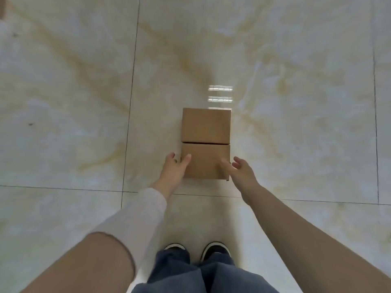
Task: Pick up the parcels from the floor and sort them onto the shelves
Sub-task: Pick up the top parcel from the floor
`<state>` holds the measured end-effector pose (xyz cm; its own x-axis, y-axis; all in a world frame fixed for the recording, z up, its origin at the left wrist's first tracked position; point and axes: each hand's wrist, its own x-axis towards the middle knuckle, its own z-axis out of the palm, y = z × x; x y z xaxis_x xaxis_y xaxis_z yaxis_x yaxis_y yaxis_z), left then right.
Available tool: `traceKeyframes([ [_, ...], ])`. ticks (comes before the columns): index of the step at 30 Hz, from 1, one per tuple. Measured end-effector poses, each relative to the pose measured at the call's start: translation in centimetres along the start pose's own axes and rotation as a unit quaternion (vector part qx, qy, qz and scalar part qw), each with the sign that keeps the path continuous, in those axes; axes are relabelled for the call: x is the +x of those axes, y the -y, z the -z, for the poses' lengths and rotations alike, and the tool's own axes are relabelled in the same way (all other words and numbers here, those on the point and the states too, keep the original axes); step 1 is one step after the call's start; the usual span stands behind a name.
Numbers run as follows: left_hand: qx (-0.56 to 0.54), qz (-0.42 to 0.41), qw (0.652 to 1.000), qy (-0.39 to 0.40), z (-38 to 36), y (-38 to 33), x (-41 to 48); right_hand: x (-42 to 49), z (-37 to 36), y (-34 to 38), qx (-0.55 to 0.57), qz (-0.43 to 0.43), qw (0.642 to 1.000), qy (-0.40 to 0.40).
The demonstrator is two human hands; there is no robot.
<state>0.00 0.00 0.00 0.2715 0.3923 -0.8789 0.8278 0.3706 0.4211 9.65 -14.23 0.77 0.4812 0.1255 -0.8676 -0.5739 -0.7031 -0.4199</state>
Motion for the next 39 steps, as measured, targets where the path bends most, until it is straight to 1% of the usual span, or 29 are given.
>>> traceKeyframes([
  [3,-0.034,-0.018,0.999,-0.011,-0.9,0.4,2.7,2.7,-1.0,-0.5,0.018,0.008,0.999,0.025],
  [6,-0.048,-0.034,0.998,-0.002,-1.5,0.3,2.8,3.3,-1.7,-0.6,0.05,0.0,0.998,0.044],
  [11,-0.046,-0.025,0.998,-0.016,-1.1,0.2,0.4,0.5,-1.4,-0.2,0.059,-0.006,0.997,0.048],
  [15,-0.065,0.009,0.998,-0.006,0.5,-0.1,-6.1,-6.8,-0.4,0.2,0.064,-0.018,0.996,0.052],
  [17,-0.07,0.066,0.995,0.006,1.8,-0.2,-10.6,-11.8,0.2,0.5,0.06,-0.026,0.996,0.058],
  [19,-0.099,0.132,0.986,0.01,3.5,-0.6,-15.7,-17.3,0.8,1.0,0.047,-0.03,0.997,0.057],
  [22,-0.151,0.175,0.973,-0.006,6.6,-2.1,-24.1,-26.5,2.3,3.3,0.011,0.002,0.997,0.075],
  [24,-0.174,0.181,0.968,-0.015,8.7,-3.8,-29.6,-32.6,3.5,5.8,0.003,0.024,0.996,0.09],
  [26,-0.186,0.159,0.969,-0.028,10.5,-6.3,-35.1,-38.3,4.9,9.0,0.022,0.033,0.995,0.094],
  [28,-0.189,0.111,0.975,-0.044,12.0,-9.5,-40.9,-43.8,6.5,12.6,0.06,0.019,0.994,0.085],
  [31,-0.201,-0.014,0.978,-0.049,13.8,-14.4,-47.9,-49.6,9.0,17.4,0.116,0.001,0.989,0.091],
  [33,-0.204,-0.105,0.972,-0.042,14.9,-16.9,-52.0,-52.8,10.8,19.7,0.151,0.0,0.98,0.13],
  [35,-0.222,-0.168,0.96,-0.036,15.6,-18.6,-54.9,-55.4,12.4,21.6,0.161,0.015,0.973,0.164],
  [37,-0.237,-0.182,0.954,-0.018,16.2,-19.7,-57.1,-57.3,13.5,22.9,0.156,0.04,0.972,0.171],
  [39,-0.253,-0.157,0.955,0.019,16.7,-20.8,-58.3,-58.7,14.3,24.0,0.149,0.081,0.972,0.161],
])
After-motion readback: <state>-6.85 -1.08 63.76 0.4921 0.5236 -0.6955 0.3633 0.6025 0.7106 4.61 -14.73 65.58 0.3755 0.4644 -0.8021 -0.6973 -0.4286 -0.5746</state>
